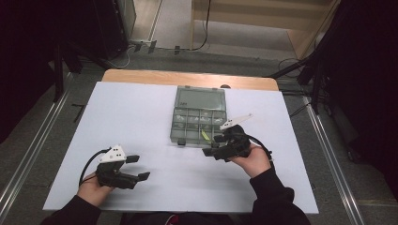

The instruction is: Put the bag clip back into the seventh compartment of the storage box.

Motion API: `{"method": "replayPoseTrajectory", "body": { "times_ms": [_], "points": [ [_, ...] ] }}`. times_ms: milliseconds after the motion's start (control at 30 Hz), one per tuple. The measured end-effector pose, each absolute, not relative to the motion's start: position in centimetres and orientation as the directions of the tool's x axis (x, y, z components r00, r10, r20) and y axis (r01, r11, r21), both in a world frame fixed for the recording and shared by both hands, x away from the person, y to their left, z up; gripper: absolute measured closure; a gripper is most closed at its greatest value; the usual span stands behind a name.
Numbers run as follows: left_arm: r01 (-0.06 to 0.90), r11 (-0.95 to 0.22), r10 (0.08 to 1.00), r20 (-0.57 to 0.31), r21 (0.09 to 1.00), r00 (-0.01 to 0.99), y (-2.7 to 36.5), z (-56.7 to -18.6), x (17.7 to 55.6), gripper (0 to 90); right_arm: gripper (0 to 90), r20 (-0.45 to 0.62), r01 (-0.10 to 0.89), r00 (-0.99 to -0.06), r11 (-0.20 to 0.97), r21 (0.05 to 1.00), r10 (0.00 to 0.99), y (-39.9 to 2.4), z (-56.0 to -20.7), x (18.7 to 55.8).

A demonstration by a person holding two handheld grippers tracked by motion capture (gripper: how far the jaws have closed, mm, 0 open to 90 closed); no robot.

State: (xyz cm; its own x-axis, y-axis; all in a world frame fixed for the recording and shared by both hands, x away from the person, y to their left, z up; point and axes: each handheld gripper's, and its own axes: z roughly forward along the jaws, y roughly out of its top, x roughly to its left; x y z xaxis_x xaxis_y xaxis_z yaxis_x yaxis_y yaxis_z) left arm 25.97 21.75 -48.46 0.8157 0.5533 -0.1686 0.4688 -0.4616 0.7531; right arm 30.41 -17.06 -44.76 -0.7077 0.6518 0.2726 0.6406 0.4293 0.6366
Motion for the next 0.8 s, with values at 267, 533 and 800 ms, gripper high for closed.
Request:
{"method": "replayPoseTrajectory", "body": {
  "times_ms": [267, 533, 800],
  "points": [
    [0.471, -0.458, 0.555, -0.171, 0.754, 0.814, 21.8, -48.5, 26.0, 21.7, 24.0, 0.270, 0.626, -0.723, 0.436, 0.647, 0.636, -17.5, -45.2, 29.4],
    [0.472, -0.456, 0.557, -0.172, 0.754, 0.813, 21.9, -48.4, 26.0, 21.7, 22.5, 0.261, 0.622, -0.723, 0.439, 0.648, 0.640, -18.5, -45.9, 28.1],
    [0.472, -0.457, 0.559, -0.170, 0.754, 0.811, 21.9, -48.5, 26.0, 21.7, 22.5, 0.249, 0.620, -0.712, 0.422, 0.662, 0.657, -20.1, -46.6, 26.3]
  ]
}}
